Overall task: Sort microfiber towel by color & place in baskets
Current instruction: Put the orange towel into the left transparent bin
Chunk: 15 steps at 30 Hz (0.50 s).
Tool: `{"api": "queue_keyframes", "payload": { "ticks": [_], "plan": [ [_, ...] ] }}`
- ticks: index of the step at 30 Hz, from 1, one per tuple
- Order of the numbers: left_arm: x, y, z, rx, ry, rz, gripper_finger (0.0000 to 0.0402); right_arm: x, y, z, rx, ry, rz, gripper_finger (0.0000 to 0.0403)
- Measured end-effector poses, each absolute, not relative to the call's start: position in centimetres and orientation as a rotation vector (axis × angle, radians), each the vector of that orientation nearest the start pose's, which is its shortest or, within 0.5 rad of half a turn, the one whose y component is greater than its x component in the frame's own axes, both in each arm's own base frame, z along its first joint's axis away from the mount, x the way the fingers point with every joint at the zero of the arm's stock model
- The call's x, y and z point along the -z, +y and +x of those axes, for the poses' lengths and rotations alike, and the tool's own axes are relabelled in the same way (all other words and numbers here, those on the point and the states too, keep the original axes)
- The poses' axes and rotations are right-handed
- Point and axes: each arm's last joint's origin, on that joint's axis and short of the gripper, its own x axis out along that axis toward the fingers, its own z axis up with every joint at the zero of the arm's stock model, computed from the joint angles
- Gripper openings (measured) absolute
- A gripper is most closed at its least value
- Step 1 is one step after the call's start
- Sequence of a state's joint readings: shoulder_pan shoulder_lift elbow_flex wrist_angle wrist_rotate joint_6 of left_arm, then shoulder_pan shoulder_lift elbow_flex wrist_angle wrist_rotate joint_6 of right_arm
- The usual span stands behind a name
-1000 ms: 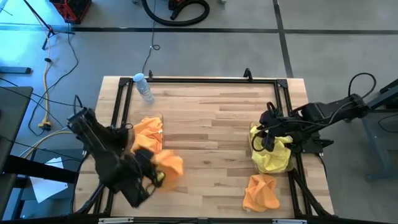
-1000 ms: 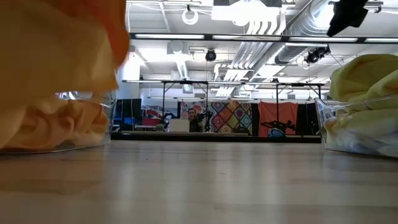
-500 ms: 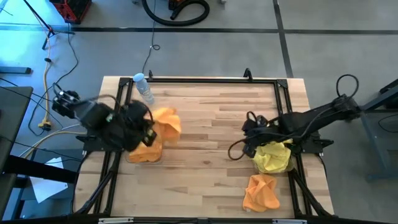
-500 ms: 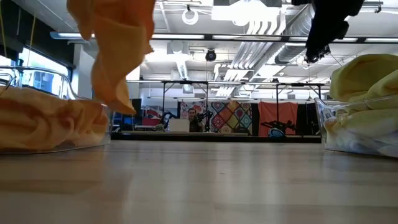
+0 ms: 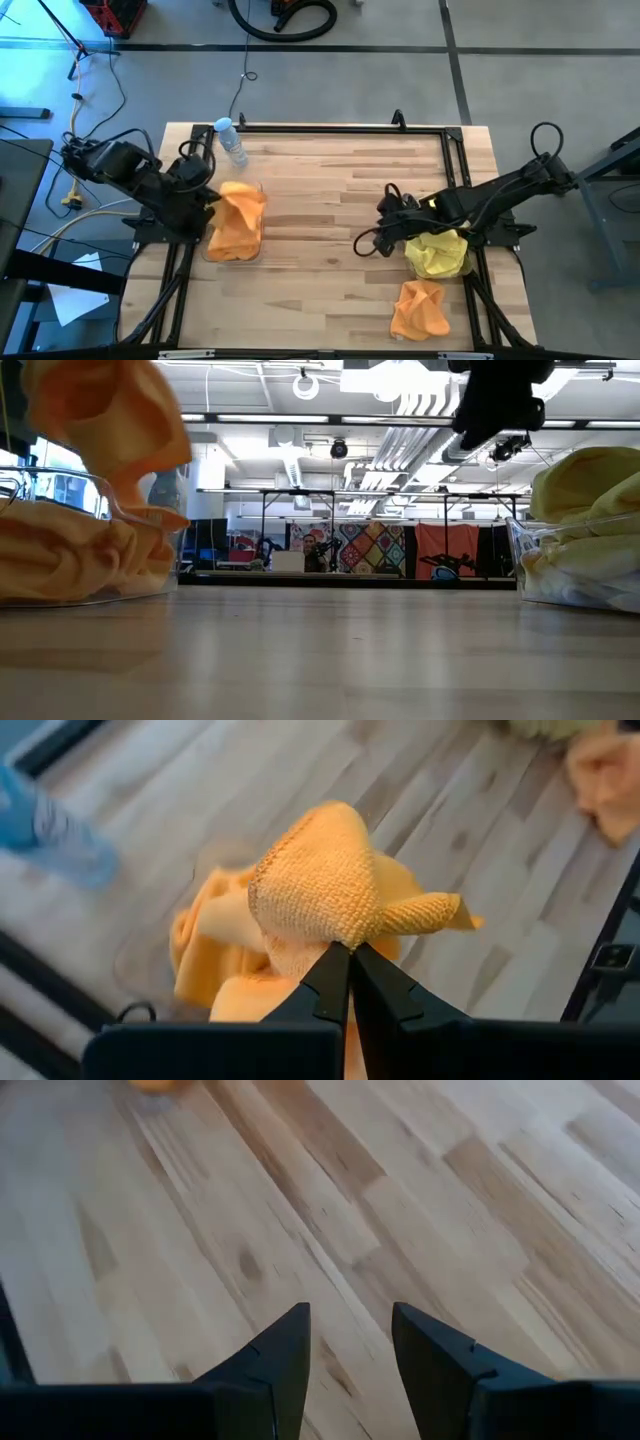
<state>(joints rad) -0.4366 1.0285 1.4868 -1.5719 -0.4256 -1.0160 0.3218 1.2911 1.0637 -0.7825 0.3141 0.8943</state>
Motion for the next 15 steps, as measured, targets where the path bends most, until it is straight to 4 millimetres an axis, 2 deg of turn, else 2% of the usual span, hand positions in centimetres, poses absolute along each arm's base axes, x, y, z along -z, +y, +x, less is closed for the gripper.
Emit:
{"api": "queue_keyframes", "payload": {
  "ticks": [5,8,12,15],
  "plan": [
    [-37.7,-3.1,9.1,-0.508,0.944,-0.516,0.0000,-28.3,7.1,24.4,0.419,0.808,0.554,0.0138],
    [-35.6,-2.8,8.5,-0.554,0.967,-0.528,0.0000,-28.4,7.1,24.6,0.429,0.786,0.574,0.0138],
    [-32.4,-3.2,9.3,-0.585,1.020,-0.479,0.0000,-28.6,7.1,24.8,0.448,0.733,0.595,0.0138],
    [-30.0,-3.7,10.6,-0.538,1.026,-0.410,0.0000,-28.8,7.2,25.0,0.449,0.694,0.606,0.0138]
  ]
}}
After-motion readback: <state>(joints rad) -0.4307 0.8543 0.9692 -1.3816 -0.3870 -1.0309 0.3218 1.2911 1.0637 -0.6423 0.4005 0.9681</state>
